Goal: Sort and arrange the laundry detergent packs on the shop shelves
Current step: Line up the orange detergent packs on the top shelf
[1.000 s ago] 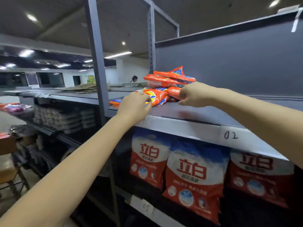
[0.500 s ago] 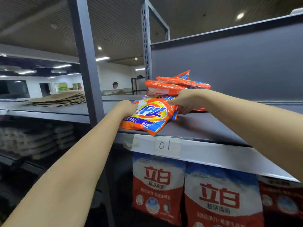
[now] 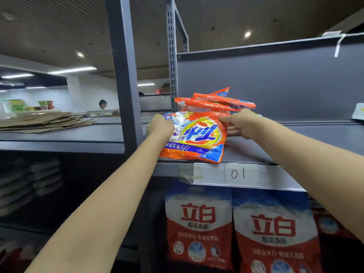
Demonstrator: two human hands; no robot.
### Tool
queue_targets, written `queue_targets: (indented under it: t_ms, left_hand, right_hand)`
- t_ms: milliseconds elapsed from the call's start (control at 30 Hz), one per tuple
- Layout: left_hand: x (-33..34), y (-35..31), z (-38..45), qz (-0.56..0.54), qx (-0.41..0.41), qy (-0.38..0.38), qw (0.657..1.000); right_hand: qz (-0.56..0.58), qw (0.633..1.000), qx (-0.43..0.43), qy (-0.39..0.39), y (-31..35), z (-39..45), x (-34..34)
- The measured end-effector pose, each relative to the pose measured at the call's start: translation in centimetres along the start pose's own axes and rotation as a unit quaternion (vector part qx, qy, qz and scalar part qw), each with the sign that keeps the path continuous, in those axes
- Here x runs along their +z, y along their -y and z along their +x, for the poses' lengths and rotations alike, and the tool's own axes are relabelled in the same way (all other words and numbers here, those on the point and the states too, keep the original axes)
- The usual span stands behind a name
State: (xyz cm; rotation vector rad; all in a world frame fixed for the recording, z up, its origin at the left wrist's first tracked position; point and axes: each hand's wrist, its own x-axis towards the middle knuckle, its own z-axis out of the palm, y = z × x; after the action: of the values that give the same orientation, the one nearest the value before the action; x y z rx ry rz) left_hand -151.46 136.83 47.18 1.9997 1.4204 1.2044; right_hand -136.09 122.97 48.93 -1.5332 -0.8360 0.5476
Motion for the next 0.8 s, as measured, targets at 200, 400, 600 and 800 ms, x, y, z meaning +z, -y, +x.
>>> queue_targets:
  t_ms: [200, 400, 600, 800]
  left_hand:
    - [-1.3, -0.8, -3.2, -0.344, 0.071, 0.051, 0.935]
    - [-3.5, -3.6, -9.1, -0.482, 0.130, 0.180, 0.848]
    - [-1.6, -6.8, -15.8, -0.584, 0.080, 0.354, 0.726]
    - [4.7, -8.7, -23.7, -0.603, 0.039, 0.408, 0.684]
  right_hand:
    - [0.109, 0.986, -0.123, -0.035, 1.7, -5.0, -3.0]
    - [0.176, 0.959, -0.208, -0.080, 1.7, -11.0, -7.7]
    - [0.246, 0.934, -0.227, -0.124, 0.1, -16.3, -13.0]
    - [0.227, 0.937, -0.215, -0.153, -4.7, -21.8, -19.2]
